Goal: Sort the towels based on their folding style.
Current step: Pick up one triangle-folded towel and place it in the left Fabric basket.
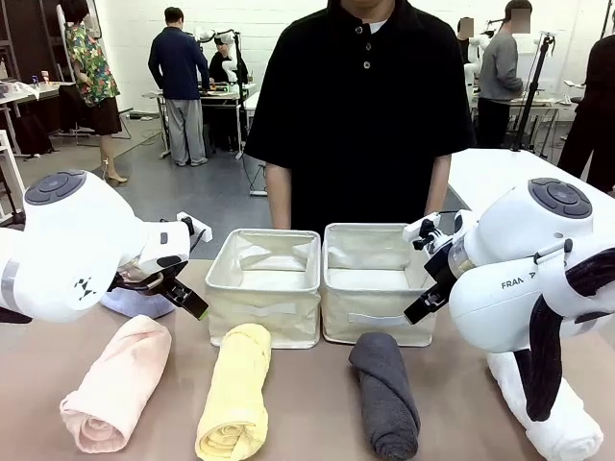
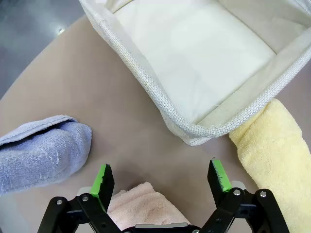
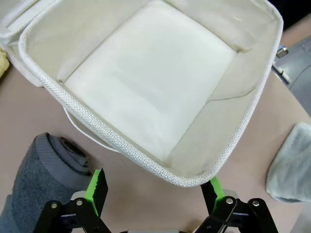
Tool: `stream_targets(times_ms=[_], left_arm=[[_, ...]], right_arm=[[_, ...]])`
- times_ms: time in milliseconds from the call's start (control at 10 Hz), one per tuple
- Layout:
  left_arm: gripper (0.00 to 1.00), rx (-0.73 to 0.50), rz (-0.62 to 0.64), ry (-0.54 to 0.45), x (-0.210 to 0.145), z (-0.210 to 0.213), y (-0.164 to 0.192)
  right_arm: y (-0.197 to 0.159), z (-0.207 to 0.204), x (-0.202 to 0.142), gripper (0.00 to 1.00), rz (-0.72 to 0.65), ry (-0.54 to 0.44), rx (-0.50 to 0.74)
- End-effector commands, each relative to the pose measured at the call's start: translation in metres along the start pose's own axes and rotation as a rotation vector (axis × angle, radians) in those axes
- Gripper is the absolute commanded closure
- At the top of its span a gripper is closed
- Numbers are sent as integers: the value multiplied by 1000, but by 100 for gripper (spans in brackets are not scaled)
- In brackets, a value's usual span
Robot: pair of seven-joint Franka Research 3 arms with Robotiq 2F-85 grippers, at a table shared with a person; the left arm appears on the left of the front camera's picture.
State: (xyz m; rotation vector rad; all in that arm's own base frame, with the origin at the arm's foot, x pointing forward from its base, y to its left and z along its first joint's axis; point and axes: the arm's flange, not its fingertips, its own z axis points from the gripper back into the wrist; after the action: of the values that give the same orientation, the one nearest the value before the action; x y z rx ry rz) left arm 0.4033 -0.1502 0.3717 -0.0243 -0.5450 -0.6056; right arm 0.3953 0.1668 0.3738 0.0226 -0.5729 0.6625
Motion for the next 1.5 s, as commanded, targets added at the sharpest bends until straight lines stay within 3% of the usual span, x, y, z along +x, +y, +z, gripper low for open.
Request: stream_targets(times_ms=[0, 800, 1100, 1400], left_arm=[[0, 0, -1, 0, 0, 0, 0], [0, 0, 0, 0, 0, 0, 0], [0, 36, -114, 0, 50, 123, -22], [0, 188, -127, -12, 89, 232, -37]], right_arm=[[0, 0, 0, 0, 0, 0, 0], [0, 0, 0, 0, 0, 0, 0], [19, 133, 37, 0, -34, -43, -130], [57, 244, 72, 0, -24, -78, -181]])
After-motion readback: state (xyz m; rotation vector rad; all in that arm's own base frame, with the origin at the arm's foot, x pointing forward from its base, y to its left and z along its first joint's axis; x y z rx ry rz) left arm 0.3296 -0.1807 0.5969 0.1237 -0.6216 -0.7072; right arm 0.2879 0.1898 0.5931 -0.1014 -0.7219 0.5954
